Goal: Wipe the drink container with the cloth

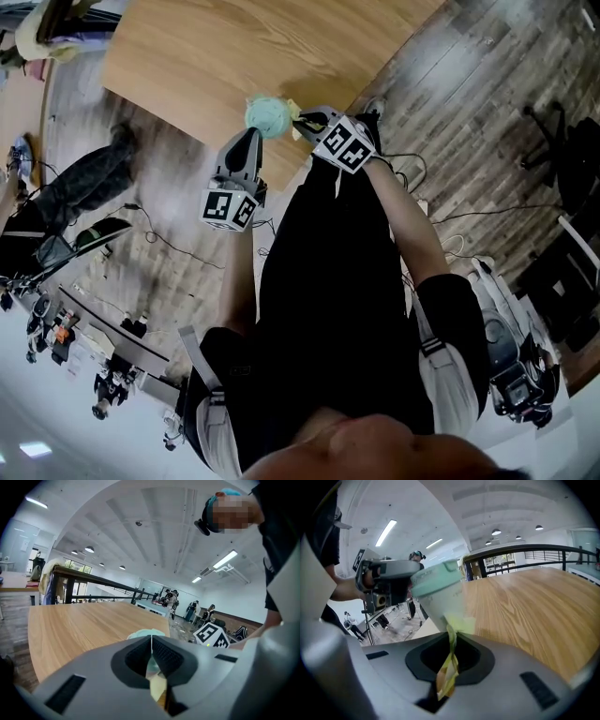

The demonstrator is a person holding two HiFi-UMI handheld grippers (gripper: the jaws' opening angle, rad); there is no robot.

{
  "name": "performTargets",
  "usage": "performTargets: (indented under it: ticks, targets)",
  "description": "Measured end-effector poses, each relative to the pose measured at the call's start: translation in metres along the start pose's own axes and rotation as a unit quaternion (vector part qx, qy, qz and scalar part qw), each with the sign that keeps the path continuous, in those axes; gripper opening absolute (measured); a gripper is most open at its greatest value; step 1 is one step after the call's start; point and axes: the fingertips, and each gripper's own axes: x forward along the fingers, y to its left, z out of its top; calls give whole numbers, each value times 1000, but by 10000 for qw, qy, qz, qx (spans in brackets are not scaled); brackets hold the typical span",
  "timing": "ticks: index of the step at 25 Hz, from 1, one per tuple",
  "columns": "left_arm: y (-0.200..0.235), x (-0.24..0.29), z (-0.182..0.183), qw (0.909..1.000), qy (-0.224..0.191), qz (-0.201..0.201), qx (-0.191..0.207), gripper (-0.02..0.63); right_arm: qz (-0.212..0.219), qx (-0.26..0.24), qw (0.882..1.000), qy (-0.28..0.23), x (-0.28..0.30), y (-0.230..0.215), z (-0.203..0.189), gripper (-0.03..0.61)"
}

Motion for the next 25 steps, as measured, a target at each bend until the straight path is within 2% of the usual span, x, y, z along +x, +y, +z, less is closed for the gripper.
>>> performTargets:
  ticks: [3, 8, 13, 18, 25]
  targets:
    - [-3, 3, 1, 9998, 15, -133, 123, 26, -114, 34, 9999, 105, 11, -4, -11, 43]
    - [-4, 4, 0, 9998, -37, -178, 73, 26, -238, 0, 9995, 222, 16, -3, -21, 43]
    - [-7, 4, 1, 9995, 0, -206, 220, 26, -229, -432, 9987, -126, -10, 17, 4, 43]
    - [-4, 2, 0, 9995, -12, -303, 58, 26, -215, -795, 9948, -593, -41, 40, 40, 43]
    - [-5, 1, -1, 9994, 22, -334, -34, 26, -74, -883, 9948, -505, -32, 49, 36, 43]
